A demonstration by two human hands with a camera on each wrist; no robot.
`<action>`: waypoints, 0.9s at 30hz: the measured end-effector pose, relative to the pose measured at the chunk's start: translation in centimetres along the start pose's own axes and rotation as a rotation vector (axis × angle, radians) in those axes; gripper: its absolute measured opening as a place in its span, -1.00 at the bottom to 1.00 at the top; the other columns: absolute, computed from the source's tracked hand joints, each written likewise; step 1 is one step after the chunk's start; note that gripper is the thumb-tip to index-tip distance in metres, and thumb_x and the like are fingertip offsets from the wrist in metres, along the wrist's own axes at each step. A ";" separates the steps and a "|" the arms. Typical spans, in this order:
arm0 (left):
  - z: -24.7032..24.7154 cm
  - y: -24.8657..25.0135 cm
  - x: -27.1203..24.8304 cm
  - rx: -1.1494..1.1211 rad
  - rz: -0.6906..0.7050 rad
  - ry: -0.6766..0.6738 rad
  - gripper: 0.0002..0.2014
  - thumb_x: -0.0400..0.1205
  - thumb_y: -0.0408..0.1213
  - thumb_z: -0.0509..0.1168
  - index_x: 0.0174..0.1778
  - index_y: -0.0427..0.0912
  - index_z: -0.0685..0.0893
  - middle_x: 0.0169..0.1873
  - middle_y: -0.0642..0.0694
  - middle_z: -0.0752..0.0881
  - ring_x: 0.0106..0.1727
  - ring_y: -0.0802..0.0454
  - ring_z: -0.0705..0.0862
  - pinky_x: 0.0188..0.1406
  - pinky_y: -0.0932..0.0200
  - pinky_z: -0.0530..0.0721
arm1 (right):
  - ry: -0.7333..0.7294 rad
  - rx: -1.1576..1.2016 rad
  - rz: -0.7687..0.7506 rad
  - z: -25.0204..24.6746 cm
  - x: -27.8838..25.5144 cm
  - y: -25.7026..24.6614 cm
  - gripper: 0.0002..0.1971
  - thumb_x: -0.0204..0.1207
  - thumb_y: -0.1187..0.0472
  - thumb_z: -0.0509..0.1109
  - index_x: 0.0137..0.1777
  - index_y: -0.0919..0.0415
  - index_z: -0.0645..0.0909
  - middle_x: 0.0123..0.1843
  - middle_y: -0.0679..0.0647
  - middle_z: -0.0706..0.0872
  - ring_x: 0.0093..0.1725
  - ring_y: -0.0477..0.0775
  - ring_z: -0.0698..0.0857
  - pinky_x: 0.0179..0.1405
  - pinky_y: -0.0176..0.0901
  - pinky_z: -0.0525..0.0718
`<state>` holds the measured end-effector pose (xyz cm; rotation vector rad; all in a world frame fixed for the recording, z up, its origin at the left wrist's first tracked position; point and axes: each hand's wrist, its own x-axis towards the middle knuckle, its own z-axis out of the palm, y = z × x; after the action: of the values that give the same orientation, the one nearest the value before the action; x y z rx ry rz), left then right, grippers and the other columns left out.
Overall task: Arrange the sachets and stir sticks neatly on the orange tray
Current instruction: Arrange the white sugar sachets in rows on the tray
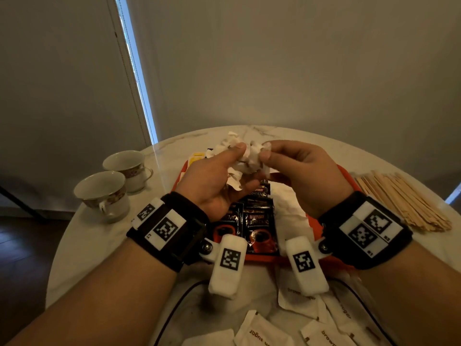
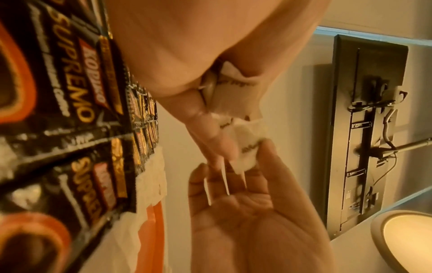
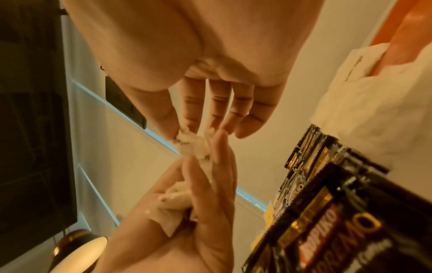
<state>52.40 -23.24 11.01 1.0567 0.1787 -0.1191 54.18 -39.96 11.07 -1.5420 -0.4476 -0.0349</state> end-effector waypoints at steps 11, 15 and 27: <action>-0.2 -0.2 -0.6 0.213 0.107 -0.078 -0.84 0.48 -0.38 0.59 -0.08 -0.20 0.78 -0.24 -0.12 0.82 -0.37 0.09 0.77 -0.59 0.33 0.55 | 0.028 0.037 0.228 -0.5 -0.4 0.6 -0.63 0.73 0.19 0.32 0.20 0.59 0.60 -0.11 0.28 0.68 -0.28 0.13 0.61 -0.35 -0.09 0.65; -0.2 -0.3 -0.4 0.217 0.112 -0.019 -0.79 0.53 -0.53 0.54 0.05 -0.30 0.78 -0.27 -0.14 0.83 -0.39 0.08 0.78 -0.60 0.33 0.56 | 0.053 0.048 0.266 -0.6 -0.5 0.6 -0.65 0.75 0.17 0.28 0.19 0.54 0.64 -0.17 0.22 0.74 -0.31 0.09 0.66 -0.38 -0.05 0.66; -0.2 -0.4 -0.2 0.133 0.115 -0.052 -0.84 0.46 -0.22 0.60 -0.14 -0.18 0.82 -0.15 -0.21 0.85 -0.32 0.01 0.77 -0.65 0.31 0.53 | -0.049 -0.169 0.092 -1.2 -1.0 0.5 -0.80 0.48 0.02 0.59 -0.05 0.13 0.86 -0.24 0.14 0.82 -0.36 0.07 0.58 -0.40 -0.09 0.57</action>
<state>52.11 -23.29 10.59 1.1924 0.0633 -0.0548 53.73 -41.39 10.39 -1.7309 -0.4196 0.0376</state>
